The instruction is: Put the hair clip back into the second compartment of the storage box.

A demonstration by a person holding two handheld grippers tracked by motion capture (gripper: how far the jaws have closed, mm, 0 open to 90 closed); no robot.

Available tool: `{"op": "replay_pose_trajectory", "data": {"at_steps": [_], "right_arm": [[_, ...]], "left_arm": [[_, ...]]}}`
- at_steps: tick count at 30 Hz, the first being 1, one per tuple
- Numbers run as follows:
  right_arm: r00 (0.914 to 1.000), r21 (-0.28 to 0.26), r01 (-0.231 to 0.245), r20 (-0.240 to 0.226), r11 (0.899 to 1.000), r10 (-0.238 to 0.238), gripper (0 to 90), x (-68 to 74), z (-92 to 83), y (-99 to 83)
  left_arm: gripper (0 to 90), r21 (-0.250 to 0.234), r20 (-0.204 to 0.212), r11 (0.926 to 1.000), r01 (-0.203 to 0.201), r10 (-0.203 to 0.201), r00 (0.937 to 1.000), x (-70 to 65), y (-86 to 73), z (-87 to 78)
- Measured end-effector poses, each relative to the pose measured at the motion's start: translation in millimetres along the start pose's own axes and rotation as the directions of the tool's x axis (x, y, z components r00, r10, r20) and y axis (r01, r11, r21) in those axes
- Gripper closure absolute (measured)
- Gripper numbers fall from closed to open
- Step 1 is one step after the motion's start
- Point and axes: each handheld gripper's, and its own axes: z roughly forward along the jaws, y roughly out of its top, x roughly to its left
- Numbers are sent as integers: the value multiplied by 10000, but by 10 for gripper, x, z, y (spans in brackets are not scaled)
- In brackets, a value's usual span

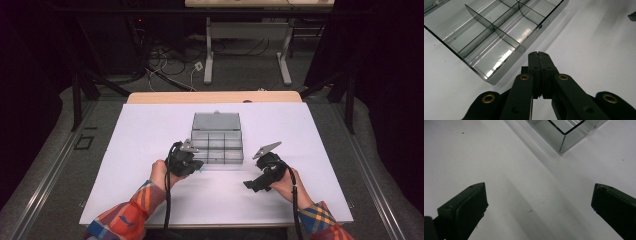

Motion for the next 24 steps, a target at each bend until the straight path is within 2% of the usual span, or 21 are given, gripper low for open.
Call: {"op": "replay_pose_trajectory", "data": {"at_steps": [1,2,16,17,21,22,24], "right_arm": [[10000,2,0,-1,10000,0,0,1,0,0],[10000,-41,10,38,10000,-9,0,2,4,-1],[10000,-5,67,12,10000,-67,0,0,7,5],[10000,-3,64,39,10000,-64,0,2,4,5],[10000,-25,69,28,10000,-69,0,1,2,4],[10000,-86,31,60,10000,-31,0,2,5,3],[10000,-96,43,72,9999,-42,0,0,5,1]], "left_arm": [[891,-34,-162,9999,-105,104,9998,0,7,-2],[892,33,-35,10000,-73,73,10000,-1,16,-7],[891,-115,-191,9998,-139,137,9997,37,148,-36],[892,-253,-280,9995,-167,160,9995,36,160,-23],[892,-242,-309,9994,-247,240,9992,44,198,-2],[892,-193,-239,9997,-164,159,9996,46,204,-3],[892,-238,-341,9995,-223,215,9992,67,214,-5]]}}
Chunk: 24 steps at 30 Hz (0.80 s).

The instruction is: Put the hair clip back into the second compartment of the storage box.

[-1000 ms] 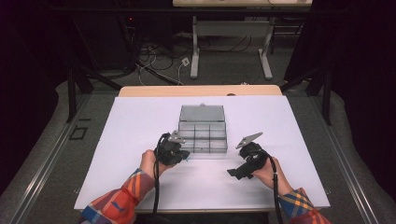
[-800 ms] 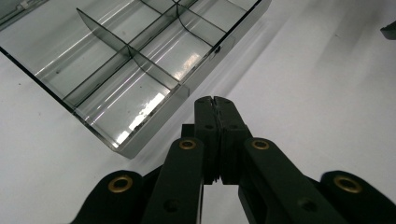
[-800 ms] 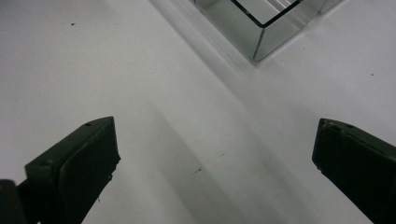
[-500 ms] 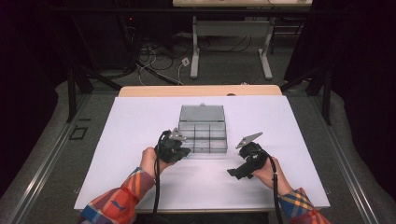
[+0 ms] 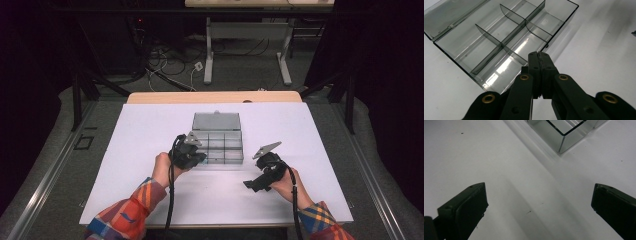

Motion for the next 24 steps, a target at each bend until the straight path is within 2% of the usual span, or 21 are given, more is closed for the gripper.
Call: {"op": "replay_pose_trajectory", "data": {"at_steps": [4,7,9,24], "right_arm": [[10000,67,-9,2,10000,9,0,2,-3,3],[10000,40,36,8,10000,-36,0,2,-1,4],[9999,59,98,-37,9999,-98,0,-3,1,6],[10000,-14,34,10,10000,-34,0,-2,-3,1]], "left_arm": [[892,-114,-21,9998,150,-150,9999,25,23,8],[892,-69,-44,10000,59,-59,10000,53,41,10],[892,-173,-34,9996,230,-231,9997,53,50,25],[892,-256,-133,9995,187,-191,9997,124,173,130]]}}
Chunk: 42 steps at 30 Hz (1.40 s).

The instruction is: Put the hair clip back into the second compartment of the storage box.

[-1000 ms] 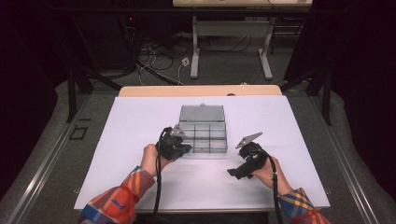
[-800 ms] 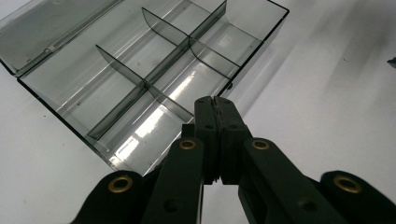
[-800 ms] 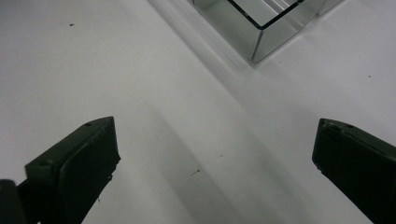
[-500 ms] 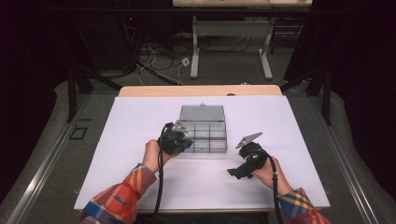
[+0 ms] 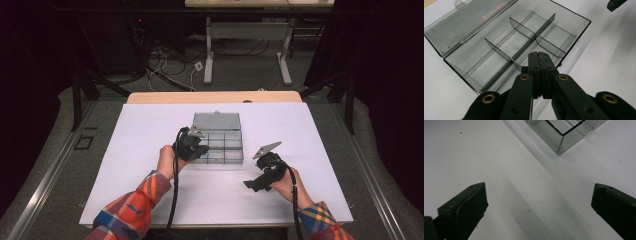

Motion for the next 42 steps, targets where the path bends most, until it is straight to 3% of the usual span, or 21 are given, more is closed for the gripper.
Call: {"op": "replay_pose_trajectory", "data": {"at_steps": [42], "right_arm": [[10000,-1,55,68,10000,-55,3,-18,-9,-3]], "left_arm": [[892,-206,-58,9996,213,-214,9998,230,216,314]]}}
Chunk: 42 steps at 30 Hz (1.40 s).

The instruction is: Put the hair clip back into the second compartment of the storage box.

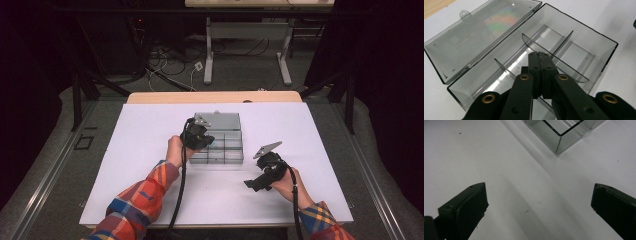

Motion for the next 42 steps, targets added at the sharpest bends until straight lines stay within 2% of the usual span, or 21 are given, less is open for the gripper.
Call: {"op": "replay_pose_trajectory", "data": {"at_steps": [5,13,21,42], "right_arm": [[10000,23,-90,-18,10000,90,3,7,-6,2],[10000,-26,26,-22,10000,-26,3,-4,-2,0],[10000,-20,15,3,10000,-15,3,-5,-8,-4],[10000,-62,-26,64,10000,26,3,-5,-6,-9]], "left_arm": [[892,28,-18,10000,-32,32,10000,23,11,35],[892,-74,-2,9999,73,-73,10000,55,38,89],[892,87,72,9999,66,-66,10000,108,37,149],[891,353,-119,9990,262,-258,9996,167,-15,277]]}}
